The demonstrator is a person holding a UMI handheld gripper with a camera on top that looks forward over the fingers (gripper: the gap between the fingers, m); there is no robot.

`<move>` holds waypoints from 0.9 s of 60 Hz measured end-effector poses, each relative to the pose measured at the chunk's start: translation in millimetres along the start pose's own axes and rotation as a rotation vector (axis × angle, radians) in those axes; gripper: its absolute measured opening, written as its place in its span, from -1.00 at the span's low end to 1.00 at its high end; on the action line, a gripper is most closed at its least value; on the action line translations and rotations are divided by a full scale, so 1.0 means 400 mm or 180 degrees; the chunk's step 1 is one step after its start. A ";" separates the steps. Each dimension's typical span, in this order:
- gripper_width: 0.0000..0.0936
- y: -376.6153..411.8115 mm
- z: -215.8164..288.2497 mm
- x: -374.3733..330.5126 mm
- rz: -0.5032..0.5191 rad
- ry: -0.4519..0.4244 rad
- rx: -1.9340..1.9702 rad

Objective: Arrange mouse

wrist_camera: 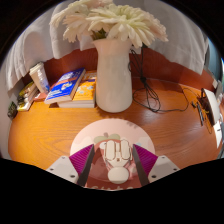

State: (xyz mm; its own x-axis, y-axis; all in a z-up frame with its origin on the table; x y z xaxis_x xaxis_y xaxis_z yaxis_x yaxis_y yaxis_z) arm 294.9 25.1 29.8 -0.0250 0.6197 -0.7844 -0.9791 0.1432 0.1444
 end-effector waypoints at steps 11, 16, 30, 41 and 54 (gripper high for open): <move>0.65 0.102 0.080 -0.159 -0.0015 -0.0327 0.0034; 0.66 0.170 0.103 -0.256 0.0000 -0.0496 -0.0002; 0.68 0.376 0.078 -0.473 0.0212 -0.0871 -0.0052; 0.68 0.487 -0.025 -0.563 0.0312 -0.0900 -0.0073; 0.68 0.572 -0.139 -0.604 0.0340 -0.0855 -0.0165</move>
State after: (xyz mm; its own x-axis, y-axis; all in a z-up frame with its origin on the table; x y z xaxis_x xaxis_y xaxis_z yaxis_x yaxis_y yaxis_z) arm 65.7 -134.7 218.9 -0.0811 0.8123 -0.5776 -0.9830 0.0307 0.1812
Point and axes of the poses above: the point between the fingertips, and its own axes, seen from behind it with the camera up: y to the left, z up, x forward, the way the camera looks, the point moved 3 cm from there along -x, backward, against the way the camera looks, and after that the axes turned 12 degrees about x, right-handed, at the moved point
